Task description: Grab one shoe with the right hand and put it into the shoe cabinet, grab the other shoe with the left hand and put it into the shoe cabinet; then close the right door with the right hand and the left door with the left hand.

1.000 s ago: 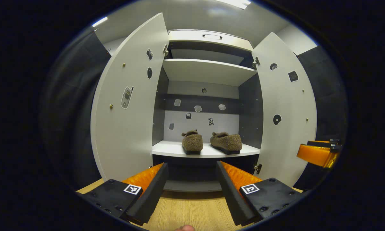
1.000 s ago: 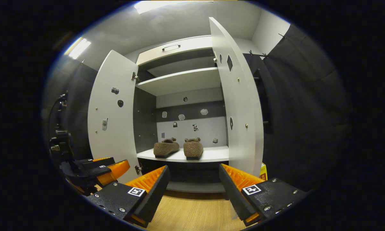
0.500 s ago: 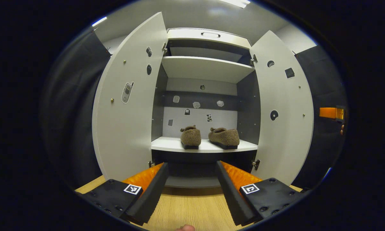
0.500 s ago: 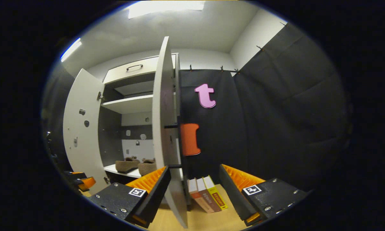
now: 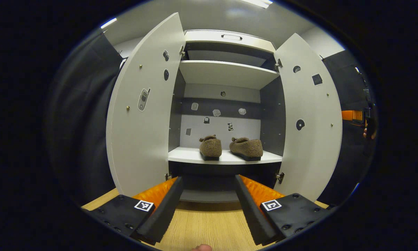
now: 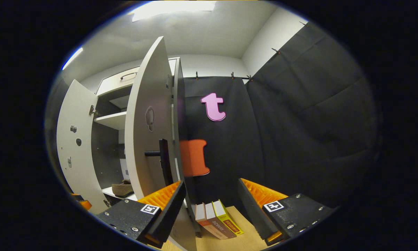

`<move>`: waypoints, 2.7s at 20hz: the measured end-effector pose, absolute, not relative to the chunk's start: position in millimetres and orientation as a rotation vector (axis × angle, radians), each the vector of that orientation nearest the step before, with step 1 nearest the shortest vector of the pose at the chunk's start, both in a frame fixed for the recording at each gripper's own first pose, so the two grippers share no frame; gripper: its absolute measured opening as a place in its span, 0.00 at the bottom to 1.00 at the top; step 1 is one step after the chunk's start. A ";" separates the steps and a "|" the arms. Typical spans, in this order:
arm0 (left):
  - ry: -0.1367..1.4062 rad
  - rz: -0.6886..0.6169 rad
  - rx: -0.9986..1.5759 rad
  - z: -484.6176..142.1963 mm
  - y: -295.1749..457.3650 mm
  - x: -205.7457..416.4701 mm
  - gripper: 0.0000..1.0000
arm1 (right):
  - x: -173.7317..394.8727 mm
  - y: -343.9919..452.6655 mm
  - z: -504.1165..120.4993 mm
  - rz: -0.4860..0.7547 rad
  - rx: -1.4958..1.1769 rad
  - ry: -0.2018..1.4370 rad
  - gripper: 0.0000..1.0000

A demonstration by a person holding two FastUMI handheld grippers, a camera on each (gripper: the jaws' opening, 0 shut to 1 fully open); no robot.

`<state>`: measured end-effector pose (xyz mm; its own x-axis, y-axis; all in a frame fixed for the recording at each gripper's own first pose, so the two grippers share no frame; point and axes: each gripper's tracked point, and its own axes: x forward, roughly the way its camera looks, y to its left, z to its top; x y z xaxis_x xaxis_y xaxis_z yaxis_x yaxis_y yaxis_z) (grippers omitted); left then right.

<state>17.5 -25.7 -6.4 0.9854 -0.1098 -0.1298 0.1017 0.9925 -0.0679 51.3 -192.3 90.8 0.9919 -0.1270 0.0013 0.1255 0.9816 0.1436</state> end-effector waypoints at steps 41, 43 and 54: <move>0.096 -0.073 -0.057 4.0 9.6 8.0 0.99 | 145.4 35.4 62.2 0.279 0.131 0.065 0.92; 0.093 -0.072 -0.055 4.6 10.0 9.0 0.96 | 149.8 33.8 60.0 0.253 0.132 0.071 0.92; 0.103 -0.093 -0.070 -2.2 2.4 20.6 0.96 | 171.6 52.0 51.3 0.209 0.112 0.101 0.92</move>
